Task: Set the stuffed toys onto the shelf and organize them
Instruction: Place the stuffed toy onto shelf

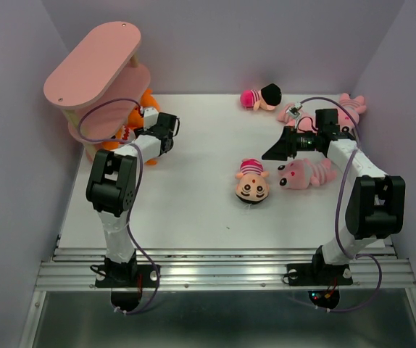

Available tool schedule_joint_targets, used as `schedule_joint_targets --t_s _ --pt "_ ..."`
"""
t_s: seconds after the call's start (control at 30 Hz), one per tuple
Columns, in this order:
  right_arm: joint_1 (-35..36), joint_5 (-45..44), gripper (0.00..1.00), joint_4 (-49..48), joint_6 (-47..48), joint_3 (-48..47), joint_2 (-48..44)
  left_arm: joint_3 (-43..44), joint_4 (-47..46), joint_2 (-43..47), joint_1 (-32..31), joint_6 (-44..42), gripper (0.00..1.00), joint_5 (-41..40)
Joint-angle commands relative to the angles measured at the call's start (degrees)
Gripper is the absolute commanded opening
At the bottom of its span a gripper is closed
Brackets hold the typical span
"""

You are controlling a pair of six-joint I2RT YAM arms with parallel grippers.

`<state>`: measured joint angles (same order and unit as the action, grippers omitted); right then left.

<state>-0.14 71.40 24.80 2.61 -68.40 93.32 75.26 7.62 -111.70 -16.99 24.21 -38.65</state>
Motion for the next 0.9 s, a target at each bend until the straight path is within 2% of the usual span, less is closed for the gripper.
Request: schedule_joint_targets --t_s 0.0,0.1,0.4,0.67,0.87 --pt "-0.9 1.6 1.00 -2.2 0.6 0.5 -1.4 2.0 3.2 0.3 0.3 1.1 0.67 -2.1" --pt "-0.9 1.6 1.00 -2.0 0.6 0.5 -1.4 2.2 4.7 -0.2 0.5 2.9 0.66 -2.3" --pt "-0.9 1.8 1.00 -1.9 0.8 0.4 -1.6 2.0 5.5 -0.2 2.0 4.0 0.50 -1.5" --pt "-1.4 2.3 1.00 -1.8 1.0 0.3 -1.5 -0.7 4.1 2.0 3.4 3.7 0.15 0.8" --pt "-1.4 2.4 1.00 -1.7 1.1 0.4 -1.6 -5.1 0.2 6.5 4.3 2.4 0.01 4.3"
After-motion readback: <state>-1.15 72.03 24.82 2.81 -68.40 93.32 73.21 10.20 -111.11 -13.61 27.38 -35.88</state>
